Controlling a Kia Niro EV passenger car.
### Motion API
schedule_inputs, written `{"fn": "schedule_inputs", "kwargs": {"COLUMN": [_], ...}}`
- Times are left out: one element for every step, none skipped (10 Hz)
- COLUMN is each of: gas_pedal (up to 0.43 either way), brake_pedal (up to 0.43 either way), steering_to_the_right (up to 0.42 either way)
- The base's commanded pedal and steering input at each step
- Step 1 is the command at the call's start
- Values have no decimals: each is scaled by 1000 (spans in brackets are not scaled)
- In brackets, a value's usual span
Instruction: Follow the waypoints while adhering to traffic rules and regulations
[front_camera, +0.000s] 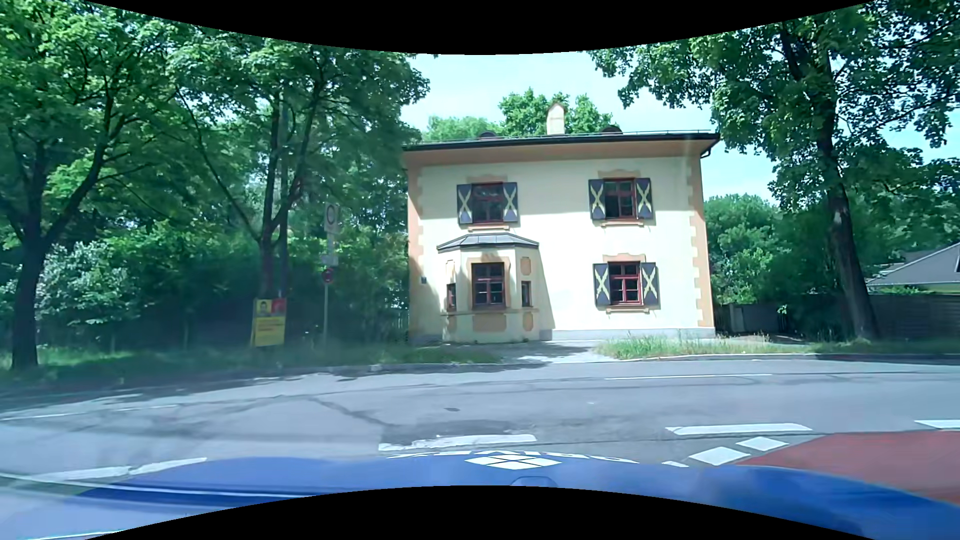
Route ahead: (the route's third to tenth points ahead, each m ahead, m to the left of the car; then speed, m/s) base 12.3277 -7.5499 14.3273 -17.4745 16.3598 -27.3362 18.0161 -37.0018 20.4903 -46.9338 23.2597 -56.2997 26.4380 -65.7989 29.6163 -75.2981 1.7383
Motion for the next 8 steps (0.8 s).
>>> {"fn": "schedule_inputs", "kwargs": {"gas_pedal": [220,228,240,240,248,248,260,268], "brake_pedal": [0,0,0,0,0,0,0,0], "steering_to_the_right": [400,419,449,483,504,520,525,522]}}
